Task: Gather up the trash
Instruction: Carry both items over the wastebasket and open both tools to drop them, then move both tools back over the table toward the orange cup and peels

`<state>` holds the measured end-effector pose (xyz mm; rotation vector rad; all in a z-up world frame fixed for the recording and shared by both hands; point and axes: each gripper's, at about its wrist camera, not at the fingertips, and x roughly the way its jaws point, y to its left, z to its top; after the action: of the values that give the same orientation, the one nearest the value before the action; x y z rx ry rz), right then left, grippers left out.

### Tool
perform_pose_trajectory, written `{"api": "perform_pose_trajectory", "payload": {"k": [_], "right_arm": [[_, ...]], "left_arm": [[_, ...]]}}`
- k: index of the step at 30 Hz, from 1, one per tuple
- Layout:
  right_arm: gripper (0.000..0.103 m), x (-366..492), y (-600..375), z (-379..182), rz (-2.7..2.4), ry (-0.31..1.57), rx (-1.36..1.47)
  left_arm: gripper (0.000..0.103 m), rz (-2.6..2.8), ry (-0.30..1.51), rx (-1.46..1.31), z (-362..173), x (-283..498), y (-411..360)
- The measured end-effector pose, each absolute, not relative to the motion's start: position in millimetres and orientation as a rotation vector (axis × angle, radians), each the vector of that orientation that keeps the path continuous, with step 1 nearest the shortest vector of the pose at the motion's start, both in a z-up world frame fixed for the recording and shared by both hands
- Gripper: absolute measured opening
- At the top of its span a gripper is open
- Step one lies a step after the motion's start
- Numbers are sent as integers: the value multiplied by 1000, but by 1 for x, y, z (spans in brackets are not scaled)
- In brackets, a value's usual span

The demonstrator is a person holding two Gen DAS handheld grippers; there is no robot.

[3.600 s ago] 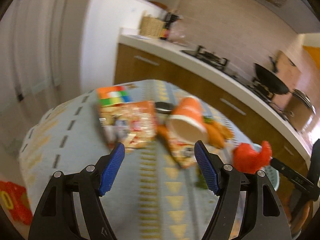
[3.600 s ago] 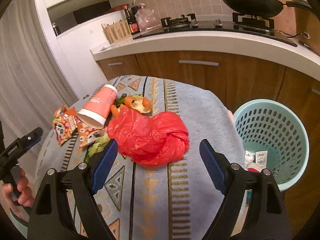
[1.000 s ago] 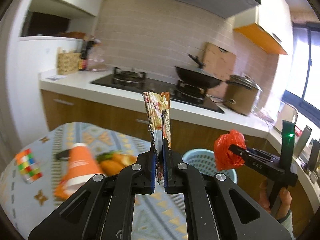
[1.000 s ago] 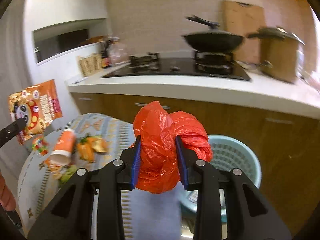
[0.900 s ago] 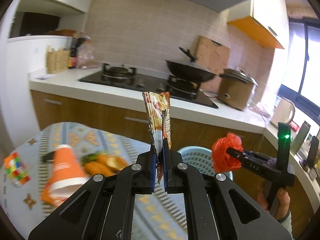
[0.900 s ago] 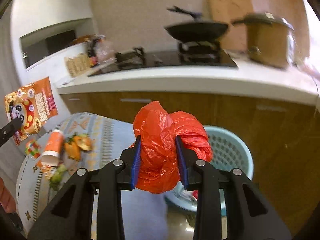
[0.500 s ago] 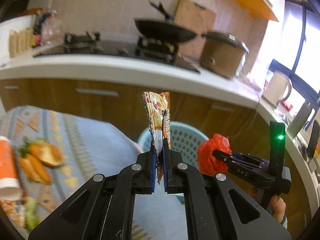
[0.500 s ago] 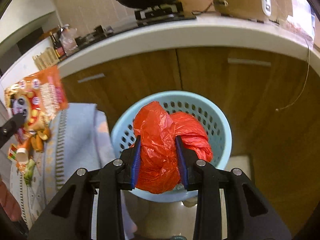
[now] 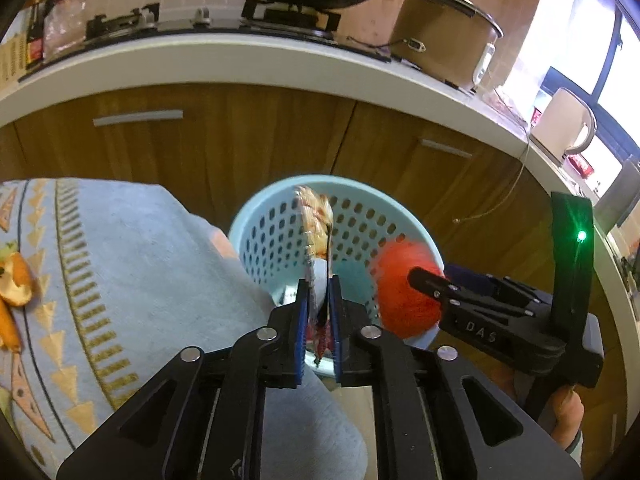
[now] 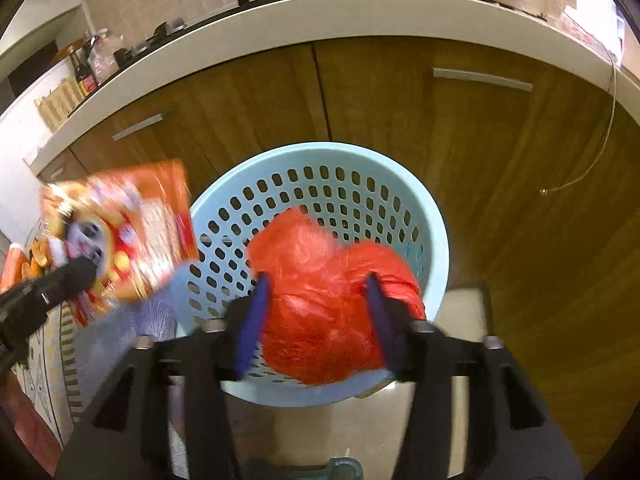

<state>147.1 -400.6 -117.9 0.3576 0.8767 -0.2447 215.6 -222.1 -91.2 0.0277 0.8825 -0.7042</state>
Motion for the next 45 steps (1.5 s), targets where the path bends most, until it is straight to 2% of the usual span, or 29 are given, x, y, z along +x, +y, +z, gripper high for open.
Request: {"api": "perform_pose_trajectory", "payload": {"k": [2, 4, 19, 21, 36, 40, 45], "right_arm": [[57, 147, -403, -117, -251, 875, 356], [57, 146, -403, -116, -254, 871, 358], [57, 143, -378, -90, -210, 828, 331], [57, 143, -370, -84, -195, 819, 321], [59, 160, -267, -41, 3, 769, 216], [59, 164, -235, -35, 59, 763, 191], [59, 171, -196, -31, 116, 766, 150]], "left_arm": [[22, -695, 887, 33, -94, 217, -222], [28, -685, 883, 36, -94, 217, -221], [28, -641, 848, -25, -79, 206, -181], [32, -625, 832, -44, -73, 203, -170], [36, -396, 675, -202, -12, 175, -21], [45, -301, 647, -262, -4, 174, 32], [47, -218, 674, -322, -12, 182, 83]]}}
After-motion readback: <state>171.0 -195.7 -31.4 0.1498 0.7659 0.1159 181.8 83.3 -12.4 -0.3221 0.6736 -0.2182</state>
